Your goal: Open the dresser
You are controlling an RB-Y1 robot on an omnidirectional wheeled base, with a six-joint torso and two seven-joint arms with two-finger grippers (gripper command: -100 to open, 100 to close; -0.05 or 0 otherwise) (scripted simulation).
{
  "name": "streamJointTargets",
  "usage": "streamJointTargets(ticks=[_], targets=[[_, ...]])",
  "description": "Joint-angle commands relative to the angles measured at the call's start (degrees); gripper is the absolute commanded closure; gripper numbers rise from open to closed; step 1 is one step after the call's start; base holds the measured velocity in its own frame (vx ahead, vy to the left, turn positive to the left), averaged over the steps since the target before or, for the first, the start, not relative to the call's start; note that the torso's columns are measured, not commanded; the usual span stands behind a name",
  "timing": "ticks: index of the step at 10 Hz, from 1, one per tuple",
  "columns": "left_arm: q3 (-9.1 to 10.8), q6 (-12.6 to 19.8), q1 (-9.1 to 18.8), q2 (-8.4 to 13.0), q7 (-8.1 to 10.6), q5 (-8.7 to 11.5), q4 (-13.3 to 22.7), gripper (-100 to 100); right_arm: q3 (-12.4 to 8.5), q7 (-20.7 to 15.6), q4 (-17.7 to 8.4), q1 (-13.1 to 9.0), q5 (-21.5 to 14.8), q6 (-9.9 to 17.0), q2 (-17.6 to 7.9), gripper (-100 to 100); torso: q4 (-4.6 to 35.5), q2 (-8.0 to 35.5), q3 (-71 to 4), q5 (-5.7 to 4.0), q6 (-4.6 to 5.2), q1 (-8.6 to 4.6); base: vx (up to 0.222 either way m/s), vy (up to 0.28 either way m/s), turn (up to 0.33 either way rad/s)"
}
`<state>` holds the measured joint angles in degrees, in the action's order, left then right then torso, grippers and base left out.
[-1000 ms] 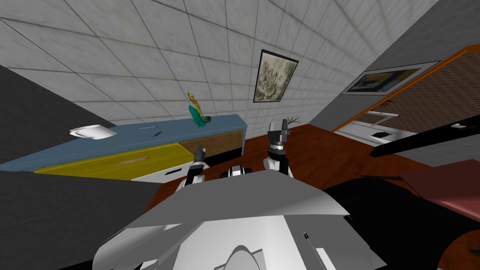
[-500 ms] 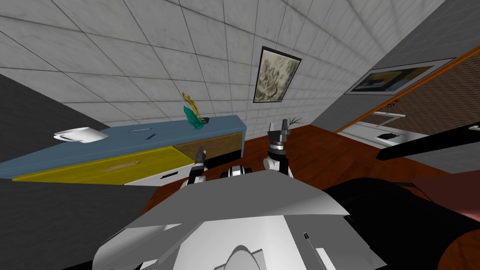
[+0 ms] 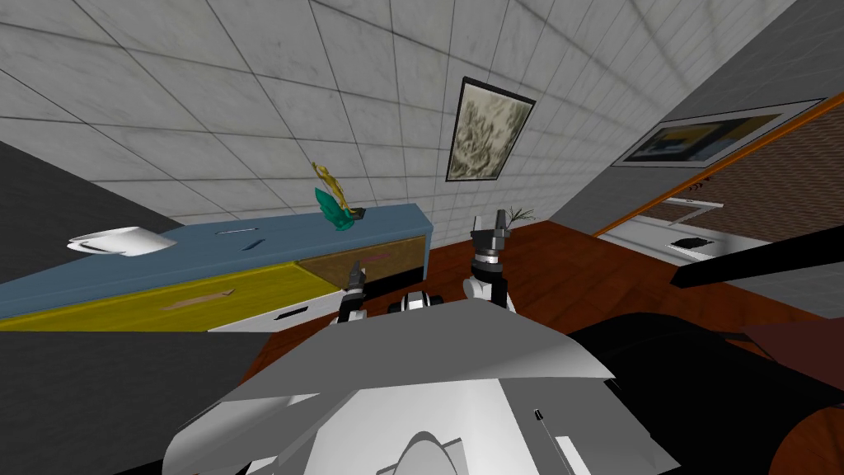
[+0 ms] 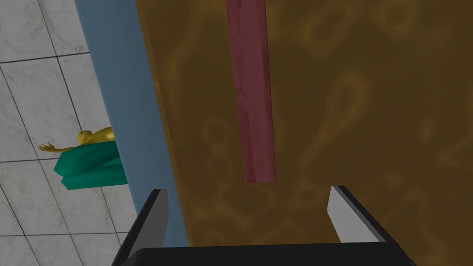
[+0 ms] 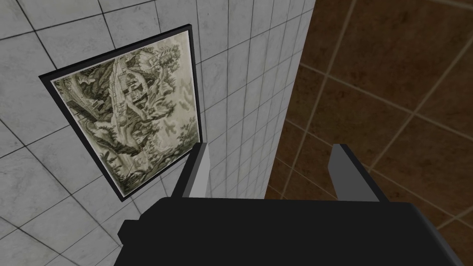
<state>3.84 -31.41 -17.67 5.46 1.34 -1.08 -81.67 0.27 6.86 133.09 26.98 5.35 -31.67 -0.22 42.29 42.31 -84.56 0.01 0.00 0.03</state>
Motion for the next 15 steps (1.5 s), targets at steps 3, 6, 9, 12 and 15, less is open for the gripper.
streamJointTargets(ticks=[3, 6, 9, 12, 15], targets=[[0.61, -0.96, 0.96, -6.20, -0.12, 0.19, 3.67, -100, 0.00, 0.00, 0.00, 0.00, 0.00, 0.00, 0.00, 0, 0.01, 0.04, 0.02, 0.00, 0.00, -0.02, 0.048, -0.031, 0.010], [0.53, 0.11, 0.95, -5.70, -0.32, 0.09, 2.27, -100, 0.00, 0.00, 0.00, 0.00, 0.00, 0.00, 0.00, 0, -0.02, -0.11, -0.06, 0.01, 0.00, 0.05, 0.040, 0.000, -0.005], [0.22, 0.69, 0.17, -5.68, -0.17, -0.02, 0.96, 100, 0.01, 0.00, -0.01, -0.03, 0.00, 0.01, 0.00, 0, -0.13, 0.05, 0.09, 0.13, 0.08, 0.02, -0.083, -0.020, 0.009], [-0.26, 1.19, -1.03, -5.64, 0.06, -0.18, -0.80, 100, 0.01, 0.00, -0.01, -0.03, 0.00, 0.01, 0.00, 0, 0.01, 0.07, 0.04, -0.01, 0.00, -0.05, -0.181, -0.044, 0.008], [-0.15, 1.29, -0.79, -2.02, 0.06, -0.11, -0.47, -100, 0.00, 0.00, 0.00, -0.01, 0.00, 0.00, 0.00, 0, -0.13, -0.44, -0.27, 0.02, -0.01, 0.08, -0.031, -0.009, 0.000]])
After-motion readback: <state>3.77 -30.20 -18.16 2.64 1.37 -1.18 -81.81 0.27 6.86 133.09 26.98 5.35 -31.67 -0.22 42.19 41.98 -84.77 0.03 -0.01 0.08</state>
